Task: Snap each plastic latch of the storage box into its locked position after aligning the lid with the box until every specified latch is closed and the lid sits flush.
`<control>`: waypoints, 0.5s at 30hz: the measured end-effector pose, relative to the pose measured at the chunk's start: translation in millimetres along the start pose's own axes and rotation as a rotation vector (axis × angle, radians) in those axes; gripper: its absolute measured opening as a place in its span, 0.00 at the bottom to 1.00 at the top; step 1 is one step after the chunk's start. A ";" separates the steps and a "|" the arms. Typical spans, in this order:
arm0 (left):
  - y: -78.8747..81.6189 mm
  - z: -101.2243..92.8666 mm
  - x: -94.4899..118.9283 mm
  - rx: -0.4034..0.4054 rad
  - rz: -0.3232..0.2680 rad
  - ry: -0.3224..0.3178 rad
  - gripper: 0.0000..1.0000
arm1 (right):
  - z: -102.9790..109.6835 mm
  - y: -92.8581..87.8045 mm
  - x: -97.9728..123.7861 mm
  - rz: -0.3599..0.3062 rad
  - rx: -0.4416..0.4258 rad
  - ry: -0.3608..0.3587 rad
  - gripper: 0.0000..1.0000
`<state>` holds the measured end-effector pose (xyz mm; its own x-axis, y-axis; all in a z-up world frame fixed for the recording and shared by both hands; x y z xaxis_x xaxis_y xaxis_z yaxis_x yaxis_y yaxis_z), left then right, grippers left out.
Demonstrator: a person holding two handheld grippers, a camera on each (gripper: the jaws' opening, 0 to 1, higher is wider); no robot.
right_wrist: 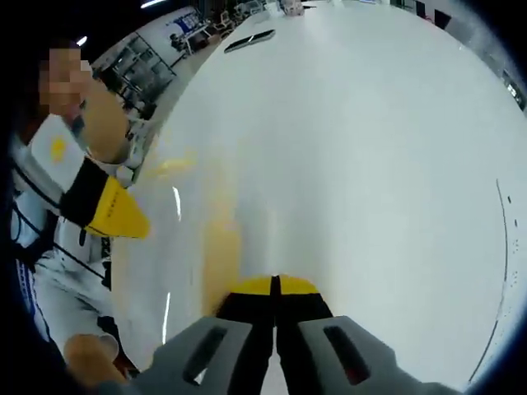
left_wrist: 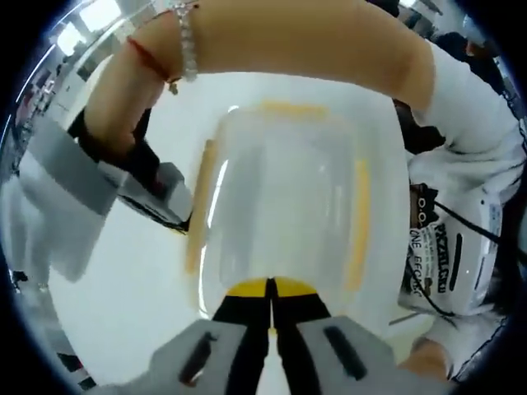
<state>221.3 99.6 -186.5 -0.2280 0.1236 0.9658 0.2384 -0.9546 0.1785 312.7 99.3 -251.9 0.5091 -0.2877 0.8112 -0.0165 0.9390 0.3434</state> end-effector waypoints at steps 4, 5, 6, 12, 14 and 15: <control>-1.6 3.2 1.4 0.008 -0.023 -0.014 0.00 | -4.0 5.4 3.9 -0.074 0.037 -0.010 0.00; -1.7 3.2 1.9 0.007 -0.032 -0.019 0.00 | -4.8 9.6 5.7 -0.118 0.053 -0.025 0.00; -1.4 3.9 2.1 0.014 -0.038 -0.021 0.00 | -3.7 11.2 9.0 -0.151 0.072 -0.035 0.00; -1.0 7.6 4.3 0.045 -0.099 -0.057 0.00 | 12.2 23.1 62.3 -0.425 0.155 -0.235 0.00; -0.8 10.1 4.6 0.045 -0.105 -0.066 0.00 | 16.8 18.6 78.6 -0.450 0.166 -0.326 0.00; -0.5 9.6 4.7 0.044 -0.105 -0.067 0.00 | 19.0 14.9 85.9 -0.456 0.174 -0.373 0.00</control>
<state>229.2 103.3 -180.2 -0.1912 0.2417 0.9513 0.2582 -0.9227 0.2863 339.8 84.9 -168.1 0.1633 -0.7292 0.6645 -0.0238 0.6705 0.7416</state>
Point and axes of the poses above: the point that each gripper's makers call its tool centre point, and the gripper's own axes: x roughly backward along the fingers, z roughly to its left, y roughly out of its top, the point moved 3 cm from there along x, roughly backward along the fingers, and after that the axes turned 9 degrees about y, right-handed, at the moved point
